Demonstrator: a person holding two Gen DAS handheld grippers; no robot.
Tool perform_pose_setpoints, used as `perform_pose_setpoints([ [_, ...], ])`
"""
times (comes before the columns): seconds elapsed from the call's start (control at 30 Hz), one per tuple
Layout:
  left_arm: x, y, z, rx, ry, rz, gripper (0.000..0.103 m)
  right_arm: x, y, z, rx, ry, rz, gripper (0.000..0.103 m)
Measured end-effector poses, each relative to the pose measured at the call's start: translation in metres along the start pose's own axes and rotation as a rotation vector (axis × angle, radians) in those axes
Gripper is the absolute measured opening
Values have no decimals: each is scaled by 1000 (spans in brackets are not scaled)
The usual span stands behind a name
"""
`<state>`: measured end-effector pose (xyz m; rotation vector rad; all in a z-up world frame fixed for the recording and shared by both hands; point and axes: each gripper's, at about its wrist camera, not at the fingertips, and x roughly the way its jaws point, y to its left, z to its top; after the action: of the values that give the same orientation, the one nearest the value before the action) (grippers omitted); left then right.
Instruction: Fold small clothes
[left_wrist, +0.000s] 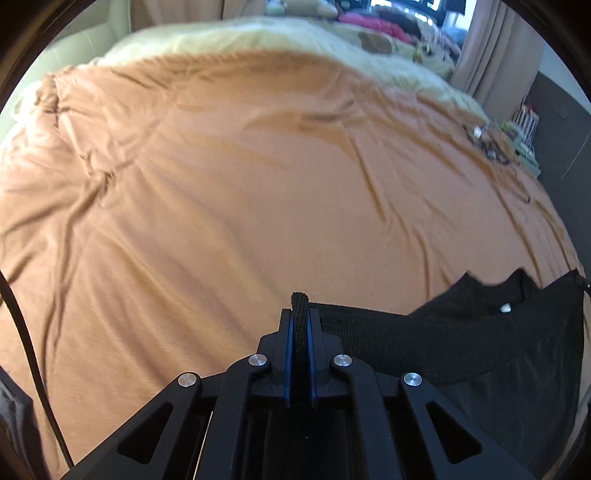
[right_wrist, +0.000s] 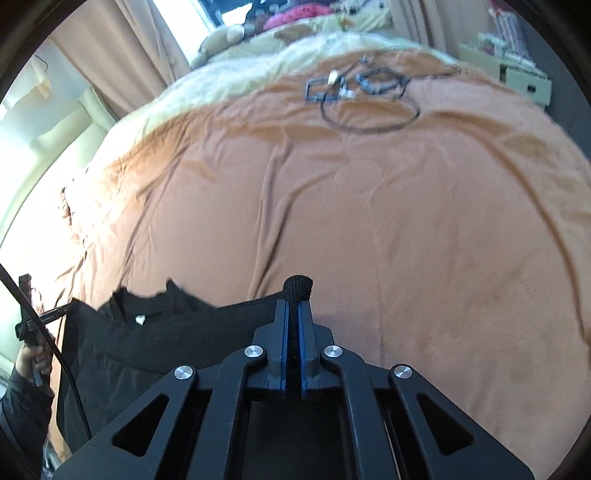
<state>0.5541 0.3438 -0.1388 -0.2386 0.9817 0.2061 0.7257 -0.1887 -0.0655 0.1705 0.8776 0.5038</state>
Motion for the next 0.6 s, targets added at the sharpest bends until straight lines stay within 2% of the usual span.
perform_pose_setpoints([
  [0.1, -14, -7, 5, 24, -60, 24, 6, -16, 5, -3, 6, -51, -20, 0],
  [0.2, -8, -9, 11, 30, -64, 36, 6, -17, 12, -5, -12, -86, -43, 0],
  [0.33, 28, -12, 12, 43, -13, 77, 6, 8, 10, -6, 6, -61, -75, 0],
  [0.47, 64, -12, -1, 50, 112, 102, 8, 47, 19, -10, -57, 19, -183, 1],
  [0.5, 62, -13, -3, 55, 105, 107, 9, 56, 21, -13, -62, 46, -210, 2],
  [0.6, 41, -9, -4, 23, 90, 81, 34, 51, 31, -14, -57, 57, -225, 4],
])
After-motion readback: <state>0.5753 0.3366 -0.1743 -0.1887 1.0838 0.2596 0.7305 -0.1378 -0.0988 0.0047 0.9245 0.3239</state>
